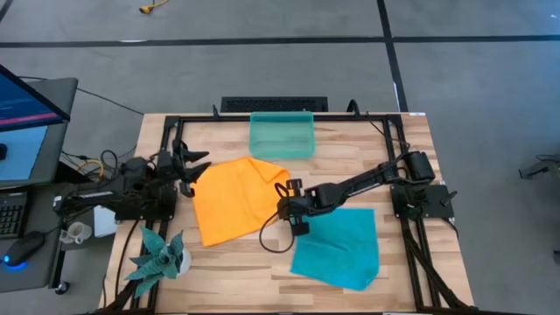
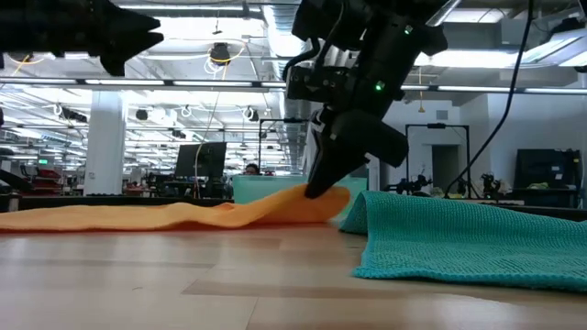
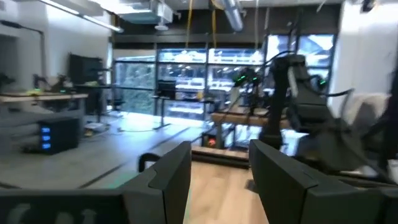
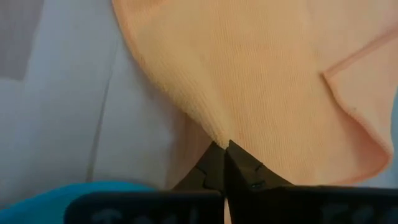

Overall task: Roll microfiber towels into tight, uniform cylinder then place into a basket
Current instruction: Roll the yellow microfiber cloth on the table

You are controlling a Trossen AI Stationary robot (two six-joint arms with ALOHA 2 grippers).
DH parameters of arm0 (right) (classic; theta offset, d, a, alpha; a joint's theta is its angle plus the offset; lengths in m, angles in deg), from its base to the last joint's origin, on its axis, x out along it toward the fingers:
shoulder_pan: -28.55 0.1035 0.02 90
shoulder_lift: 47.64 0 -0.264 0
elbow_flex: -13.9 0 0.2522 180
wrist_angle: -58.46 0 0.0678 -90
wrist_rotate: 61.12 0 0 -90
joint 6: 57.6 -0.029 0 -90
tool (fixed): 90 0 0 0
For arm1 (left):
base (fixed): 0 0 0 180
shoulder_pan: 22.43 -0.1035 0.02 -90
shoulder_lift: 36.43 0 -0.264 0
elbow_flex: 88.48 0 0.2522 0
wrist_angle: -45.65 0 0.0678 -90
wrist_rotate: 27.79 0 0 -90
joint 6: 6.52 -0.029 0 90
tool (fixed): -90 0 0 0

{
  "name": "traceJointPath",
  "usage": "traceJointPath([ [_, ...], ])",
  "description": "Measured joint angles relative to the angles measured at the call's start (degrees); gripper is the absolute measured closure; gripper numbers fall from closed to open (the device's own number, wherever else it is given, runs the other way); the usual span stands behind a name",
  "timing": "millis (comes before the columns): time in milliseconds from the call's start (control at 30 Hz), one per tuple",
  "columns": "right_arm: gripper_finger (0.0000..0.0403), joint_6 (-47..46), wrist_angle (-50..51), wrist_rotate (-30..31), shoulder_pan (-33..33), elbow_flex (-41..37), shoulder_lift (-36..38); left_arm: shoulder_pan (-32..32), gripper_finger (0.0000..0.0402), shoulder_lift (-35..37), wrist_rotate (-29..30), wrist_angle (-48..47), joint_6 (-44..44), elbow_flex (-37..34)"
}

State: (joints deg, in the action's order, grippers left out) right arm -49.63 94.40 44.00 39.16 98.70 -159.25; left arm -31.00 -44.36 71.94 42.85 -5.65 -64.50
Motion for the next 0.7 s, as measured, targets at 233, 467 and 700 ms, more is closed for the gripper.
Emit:
traceJointPath([
  [233, 0.0395, -1.93, 2.01, 0.0, 0.48, -0.01, -0.02, 0.62, 0.0247, -11.29, 0.6, -18.18, -2.05, 16.35],
  [467, 0.0385, -2.43, 2.86, -0.02, 0.64, -0.02, -0.02, 6.84, 0.0247, -25.33, 3.16, -39.82, -0.82, 34.0],
  [700, 0.0393, -3.44, 3.01, -0.02, 0.62, -0.02, -0.02, 18.74, 0.0267, -39.77, 13.93, -46.88, -1.26, 44.63],
])
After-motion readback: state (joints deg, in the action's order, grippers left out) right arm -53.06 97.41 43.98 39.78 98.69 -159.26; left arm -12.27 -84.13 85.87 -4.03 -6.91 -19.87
